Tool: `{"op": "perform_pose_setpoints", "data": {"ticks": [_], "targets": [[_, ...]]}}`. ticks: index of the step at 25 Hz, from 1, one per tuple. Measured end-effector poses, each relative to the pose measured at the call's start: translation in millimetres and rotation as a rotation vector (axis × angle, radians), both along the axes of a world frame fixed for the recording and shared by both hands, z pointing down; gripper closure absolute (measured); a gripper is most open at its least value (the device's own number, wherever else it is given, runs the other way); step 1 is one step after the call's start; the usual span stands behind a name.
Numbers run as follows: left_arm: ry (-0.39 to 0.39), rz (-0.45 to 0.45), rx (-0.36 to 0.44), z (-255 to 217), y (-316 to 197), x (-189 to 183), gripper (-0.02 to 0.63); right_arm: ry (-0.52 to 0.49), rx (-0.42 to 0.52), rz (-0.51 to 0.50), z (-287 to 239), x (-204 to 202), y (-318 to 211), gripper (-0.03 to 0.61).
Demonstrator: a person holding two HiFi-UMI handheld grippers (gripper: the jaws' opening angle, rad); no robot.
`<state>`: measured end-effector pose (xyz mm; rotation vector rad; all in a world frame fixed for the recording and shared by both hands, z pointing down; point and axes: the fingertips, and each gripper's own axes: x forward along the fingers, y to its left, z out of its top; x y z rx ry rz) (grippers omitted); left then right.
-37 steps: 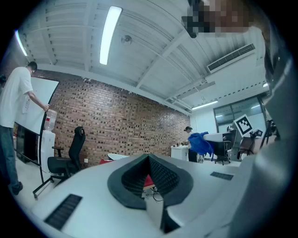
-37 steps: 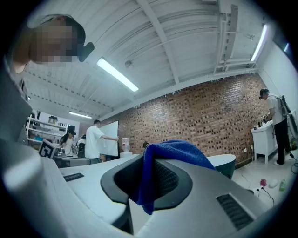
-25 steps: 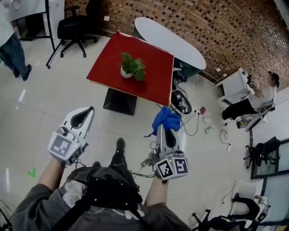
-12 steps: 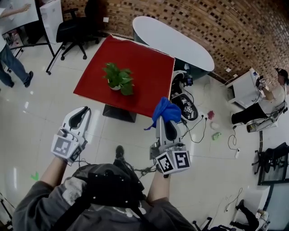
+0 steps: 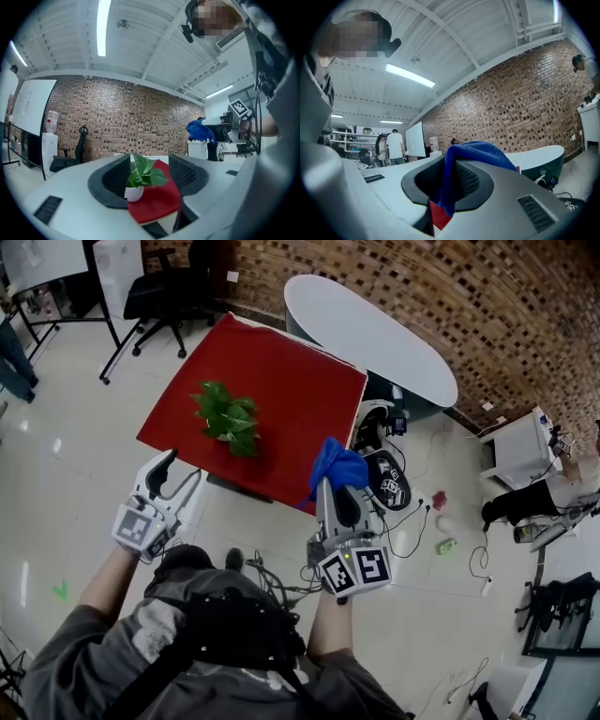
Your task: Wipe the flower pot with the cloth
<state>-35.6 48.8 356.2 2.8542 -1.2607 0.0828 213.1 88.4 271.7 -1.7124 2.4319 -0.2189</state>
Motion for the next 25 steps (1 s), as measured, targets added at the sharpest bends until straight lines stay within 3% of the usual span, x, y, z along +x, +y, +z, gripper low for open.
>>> {"op": "perform_pose_setpoints", "data": {"ticks": [6,9,20,25], "targets": [[-0.06,0.025,-0.064,53,-59,20,0.206,-0.018,-0.092,-0.029,43,1,-51,0.528],[-0.078,0.039,-0.076,77,-103,24,0.183,0.008,-0.132,-0.037,67,-6,-86,0.528],[-0.088,0.139,-0.136,155,-176,32,0.183,0.077,-0.256,-0.133,171,-39,-190,0.528],[-0.126,0.215,-0.168,172,-199,42,0.183,0.142,-0.291,-0.244,210,-59,-240,0.528]]}}
